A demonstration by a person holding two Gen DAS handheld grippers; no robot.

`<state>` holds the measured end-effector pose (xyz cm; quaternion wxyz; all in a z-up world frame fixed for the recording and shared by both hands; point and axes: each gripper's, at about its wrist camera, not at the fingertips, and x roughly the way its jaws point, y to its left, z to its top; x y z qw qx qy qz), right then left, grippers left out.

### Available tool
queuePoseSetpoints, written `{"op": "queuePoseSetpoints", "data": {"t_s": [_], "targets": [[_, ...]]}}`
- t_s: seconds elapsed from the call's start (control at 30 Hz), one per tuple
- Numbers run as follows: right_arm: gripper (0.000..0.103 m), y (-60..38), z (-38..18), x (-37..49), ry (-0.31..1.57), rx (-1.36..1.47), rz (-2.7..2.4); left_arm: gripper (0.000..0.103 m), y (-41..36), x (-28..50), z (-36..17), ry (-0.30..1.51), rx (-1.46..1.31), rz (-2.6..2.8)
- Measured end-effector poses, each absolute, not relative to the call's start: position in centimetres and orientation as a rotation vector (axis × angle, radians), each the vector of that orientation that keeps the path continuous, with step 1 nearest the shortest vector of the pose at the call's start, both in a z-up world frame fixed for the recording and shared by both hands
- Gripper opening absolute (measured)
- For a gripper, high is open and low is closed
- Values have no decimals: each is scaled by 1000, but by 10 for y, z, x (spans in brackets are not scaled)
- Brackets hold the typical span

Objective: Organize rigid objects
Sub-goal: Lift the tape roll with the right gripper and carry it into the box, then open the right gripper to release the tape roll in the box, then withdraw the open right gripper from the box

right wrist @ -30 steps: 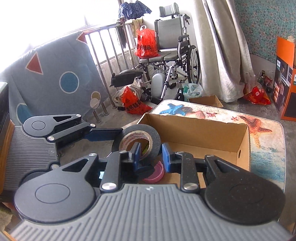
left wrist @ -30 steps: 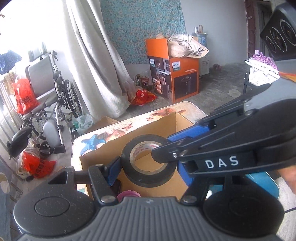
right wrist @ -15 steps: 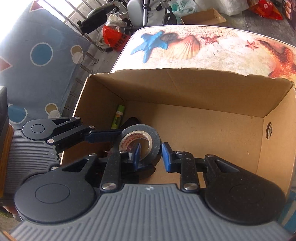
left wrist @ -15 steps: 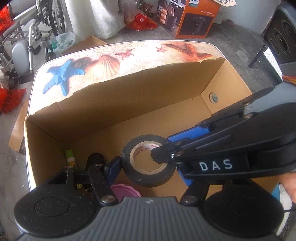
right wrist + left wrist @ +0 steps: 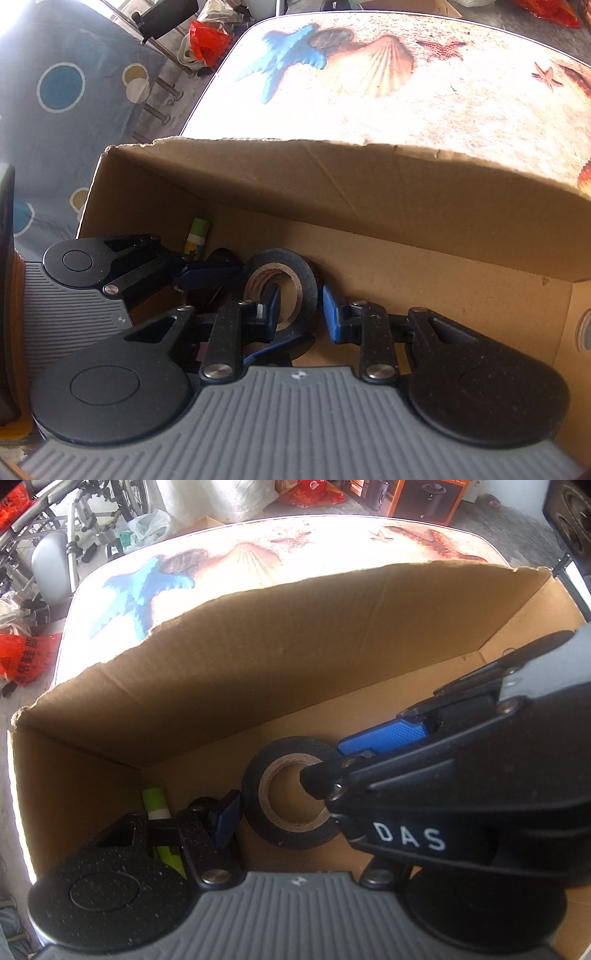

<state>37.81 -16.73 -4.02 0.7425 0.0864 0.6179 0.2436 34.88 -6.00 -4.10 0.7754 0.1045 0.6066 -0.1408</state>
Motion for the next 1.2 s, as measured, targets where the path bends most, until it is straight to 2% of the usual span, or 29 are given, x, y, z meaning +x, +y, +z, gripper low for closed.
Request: {"op": "queuePoseSetpoints", "data": {"t_s": [0.17, 0.3, 0.5, 0.63, 0.73, 0.8, 0.87, 0.93, 0.97, 1.07, 1.1, 1.2], "targets": [[28, -164, -40, 386, 1303, 246, 544, 67, -49, 354, -36, 1301, 197, -267], [52, -174, -31, 382, 1286, 315, 556, 66, -43, 347, -21, 1271, 158, -280], [56, -204, 13, 350, 1191, 389, 572, 72, -40, 319, 22, 1170, 114, -309], [61, -234, 58, 309, 1077, 429, 590, 77, -34, 289, 57, 1077, 78, -343], [69, -261, 93, 261, 959, 441, 601, 84, -38, 252, 91, 969, 54, -403], [78, -280, 113, 221, 866, 446, 593, 89, -34, 223, 108, 890, 42, -456], [83, -296, 127, 178, 772, 456, 582, 91, -37, 195, 118, 828, 37, -487], [87, -308, 130, 136, 699, 464, 558, 91, -40, 170, 118, 774, 37, -459], [93, -312, 129, 117, 671, 464, 539, 91, -39, 158, 115, 747, 38, -442], [96, -318, 116, 67, 604, 443, 452, 91, -42, 125, 101, 709, 31, -414], [102, -320, 110, 54, 595, 433, 424, 91, -41, 112, 93, 711, 24, -409], [102, -319, 90, 27, 611, 389, 357, 91, -45, 76, 67, 718, -24, -404]]}}
